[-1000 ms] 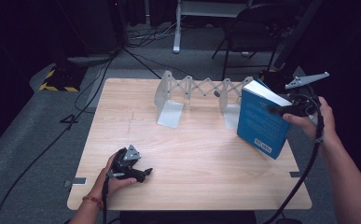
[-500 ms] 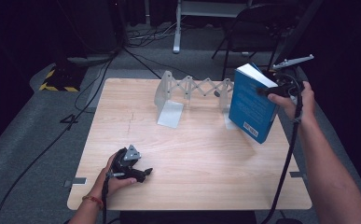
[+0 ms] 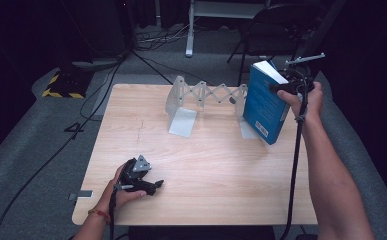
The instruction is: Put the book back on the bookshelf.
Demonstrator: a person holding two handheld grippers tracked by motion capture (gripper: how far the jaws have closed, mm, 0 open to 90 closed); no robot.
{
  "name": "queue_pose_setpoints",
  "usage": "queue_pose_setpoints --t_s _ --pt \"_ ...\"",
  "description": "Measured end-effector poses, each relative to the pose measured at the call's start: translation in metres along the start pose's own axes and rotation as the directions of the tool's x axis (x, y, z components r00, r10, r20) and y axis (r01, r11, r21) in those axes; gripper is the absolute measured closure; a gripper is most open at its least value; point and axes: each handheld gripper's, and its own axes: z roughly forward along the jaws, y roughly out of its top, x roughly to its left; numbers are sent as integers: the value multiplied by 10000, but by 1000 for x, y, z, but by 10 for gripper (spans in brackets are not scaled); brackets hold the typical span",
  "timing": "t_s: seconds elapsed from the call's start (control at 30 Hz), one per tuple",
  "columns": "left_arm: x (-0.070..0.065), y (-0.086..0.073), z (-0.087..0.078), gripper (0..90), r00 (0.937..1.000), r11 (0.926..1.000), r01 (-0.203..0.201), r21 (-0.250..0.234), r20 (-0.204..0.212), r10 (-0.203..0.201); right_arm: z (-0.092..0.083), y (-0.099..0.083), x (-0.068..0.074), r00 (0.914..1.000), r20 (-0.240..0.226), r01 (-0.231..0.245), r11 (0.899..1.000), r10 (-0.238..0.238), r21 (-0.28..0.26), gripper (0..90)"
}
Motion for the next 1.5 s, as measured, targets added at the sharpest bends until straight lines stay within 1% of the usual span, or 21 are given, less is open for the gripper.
queue_pose_setpoints --t_s 0.17,0.43,0.5,0.57,0.7,0.9,1.03,1.1,1.17,1.23,1.27,1.33,1.43,1.47,1.5 --pt "0 0 0 147 10000 10000 -20 1 -3 20 14 0 2 9990 93 -425 9991 426 -87 613" --pt "0 0 0 147 10000 10000 -18 4 0 18 23 -4 1 9980 18 -634 9978 635 -168 612" --pt "0 0 0 147 10000 10000 -10 4 6 10 23 -6 0 9978 40 -659 9974 660 -303 612" --pt "0 0 0 147 10000 10000 -11 2 -1 11 23 -7 -2 9975 31 -710 9970 711 -316 612" --pt "0 0 0 147 10000 10000 -4 2 19 4 21 -11 -6 9963 220 -817 9958 826 -416 612" --pt "0 0 0 147 10000 10000 -2 -1 16 2 17 -23 -10 9922 510 -1095 9914 1133 -719 611" --pt "0 0 0 147 10000 10000 21 -2 2 -21 15 -31 -13 9912 497 -1186 9896 1229 -815 607" --pt "0 0 0 147 10000 10000 -15 2 -27 15 15 -34 -14 9918 578 -1103 9914 1144 -698 603" --pt "0 0 0 147 10000 10000 13 -4 -4 -13 15 -36 -16 9912 608 -1126 9909 1172 -741 601" --pt "0 0 0 147 10000 10000 12 -5 -8 -12 14 -38 -16 9920 632 -1040 9916 1089 -764 598" --pt "0 0 0 147 10000 10000 -17 0 -27 17 14 -37 -16 9926 636 -992 9927 1037 -691 597" --pt "0 0 0 147 10000 10000 -5 -1 -17 5 13 -36 -15 9939 614 -874 9944 911 -602 593" --pt "0 0 0 147 10000 10000 -16 -1 -26 16 13 -32 -14 9967 620 -504 9983 522 -292 576" --pt "0 0 0 147 10000 10000 11 -2 -13 -11 13 -31 -15 9967 650 -463 9986 479 -249 572" --pt "0 0 0 147 10000 10000 -9 -1 -18 9 13 -29 -16 9973 645 -359 9993 364 -91 565"
